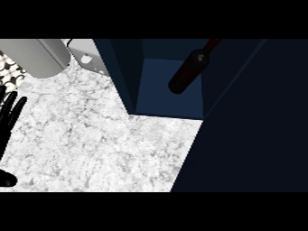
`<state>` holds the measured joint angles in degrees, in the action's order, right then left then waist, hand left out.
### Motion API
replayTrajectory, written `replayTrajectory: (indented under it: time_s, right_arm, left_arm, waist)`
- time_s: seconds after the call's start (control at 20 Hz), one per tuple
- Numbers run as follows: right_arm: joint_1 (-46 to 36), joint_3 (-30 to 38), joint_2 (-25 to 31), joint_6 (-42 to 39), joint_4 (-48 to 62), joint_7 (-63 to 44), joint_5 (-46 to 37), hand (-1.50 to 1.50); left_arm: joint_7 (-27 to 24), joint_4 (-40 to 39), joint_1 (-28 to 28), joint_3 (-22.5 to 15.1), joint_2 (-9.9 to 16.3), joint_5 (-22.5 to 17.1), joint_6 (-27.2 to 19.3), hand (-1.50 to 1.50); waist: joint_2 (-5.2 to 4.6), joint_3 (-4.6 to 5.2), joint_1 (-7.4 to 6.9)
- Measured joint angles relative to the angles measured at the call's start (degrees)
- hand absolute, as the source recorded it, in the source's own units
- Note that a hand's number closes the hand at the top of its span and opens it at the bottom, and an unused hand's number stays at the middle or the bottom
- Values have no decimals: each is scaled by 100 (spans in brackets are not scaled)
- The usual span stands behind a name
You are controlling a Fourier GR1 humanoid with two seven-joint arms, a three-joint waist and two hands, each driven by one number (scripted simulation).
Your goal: Pick up the wine, place it into the cabinet and close the cabinet
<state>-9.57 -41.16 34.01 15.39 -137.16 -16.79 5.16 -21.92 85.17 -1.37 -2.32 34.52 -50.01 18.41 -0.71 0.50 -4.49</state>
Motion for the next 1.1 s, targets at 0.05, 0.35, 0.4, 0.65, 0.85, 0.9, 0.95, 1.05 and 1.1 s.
replayTrajectory:
  time_s: [0.05,0.35,0.4,0.65,0.85,0.9,0.95,1.05,1.1]
  right_arm:
    - [-219,-91,-262,52,59,-176,77,150]
    - [-1992,-168,-1945,387,1200,-1231,224,150]
    - [-2309,-121,-2222,444,1460,-1419,215,150]
    - [-3827,401,-3040,662,2943,-1699,468,150]
    - [-4428,693,-3261,772,3812,-1460,831,150]
    - [-4565,830,-3292,736,4054,-1375,964,150]
    - [-4646,930,-3316,729,4218,-1318,1063,150]
    - [-4606,1110,-3350,556,4570,-1041,1281,150]
    - [-4598,1170,-3361,542,4653,-984,1348,150]
  left_arm:
    - [13,-37,16,-6,-4,11,1,-150]
    - [-33,-310,8,111,30,6,206,-150]
    - [-7,-331,11,150,51,-18,210,-150]
    - [-55,-414,-36,297,27,-22,279,-150]
    - [70,-467,-15,436,35,-16,298,-150]
    - [32,-529,-19,449,-2,31,328,-150]
    - [90,-455,-76,512,37,-23,350,-150]
    - [84,-531,-77,562,18,18,426,-150]
    - [102,-593,-54,606,13,23,464,-150]
  waist:
    - [1,2,-4]
    - [34,-6,60]
    - [41,-11,91]
    - [50,-28,172]
    - [56,-39,266]
    - [54,-40,274]
    - [56,-41,281]
    - [56,-43,306]
    - [56,-44,325]
